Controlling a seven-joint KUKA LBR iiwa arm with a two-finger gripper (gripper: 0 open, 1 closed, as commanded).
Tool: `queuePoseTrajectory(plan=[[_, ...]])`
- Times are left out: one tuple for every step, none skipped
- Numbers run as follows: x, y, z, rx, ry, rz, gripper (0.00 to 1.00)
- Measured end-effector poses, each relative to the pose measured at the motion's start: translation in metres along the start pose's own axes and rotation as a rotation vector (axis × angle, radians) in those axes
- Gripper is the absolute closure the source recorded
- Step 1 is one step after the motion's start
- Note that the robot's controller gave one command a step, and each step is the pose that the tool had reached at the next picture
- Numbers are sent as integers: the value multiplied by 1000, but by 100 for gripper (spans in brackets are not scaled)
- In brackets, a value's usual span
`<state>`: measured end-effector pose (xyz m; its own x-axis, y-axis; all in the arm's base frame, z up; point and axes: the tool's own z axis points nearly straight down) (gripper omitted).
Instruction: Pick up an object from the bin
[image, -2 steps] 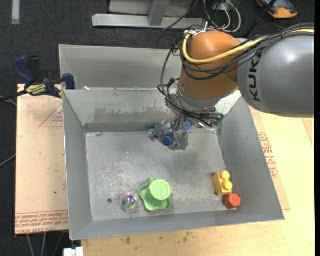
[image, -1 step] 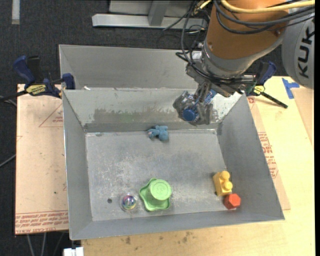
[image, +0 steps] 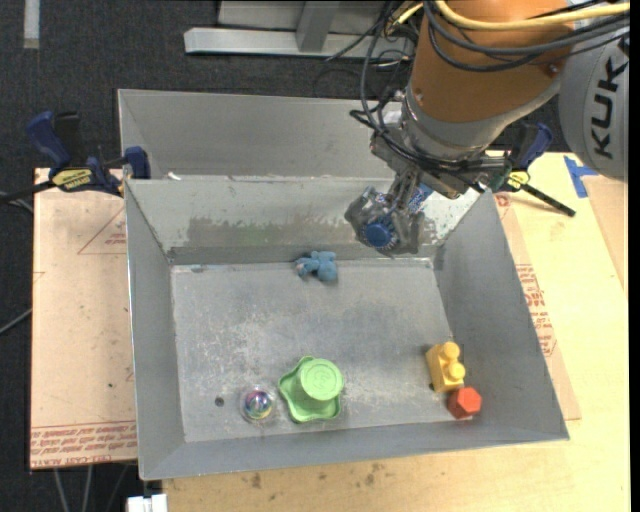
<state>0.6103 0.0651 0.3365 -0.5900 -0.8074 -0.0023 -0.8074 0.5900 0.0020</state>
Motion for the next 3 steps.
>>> queuePoseTrajectory(plan=[[0, 0, 0, 0, 0, 0, 100], [0, 0, 0, 0, 0, 0, 100], [0, 0, 0, -1, 0, 0, 100]])
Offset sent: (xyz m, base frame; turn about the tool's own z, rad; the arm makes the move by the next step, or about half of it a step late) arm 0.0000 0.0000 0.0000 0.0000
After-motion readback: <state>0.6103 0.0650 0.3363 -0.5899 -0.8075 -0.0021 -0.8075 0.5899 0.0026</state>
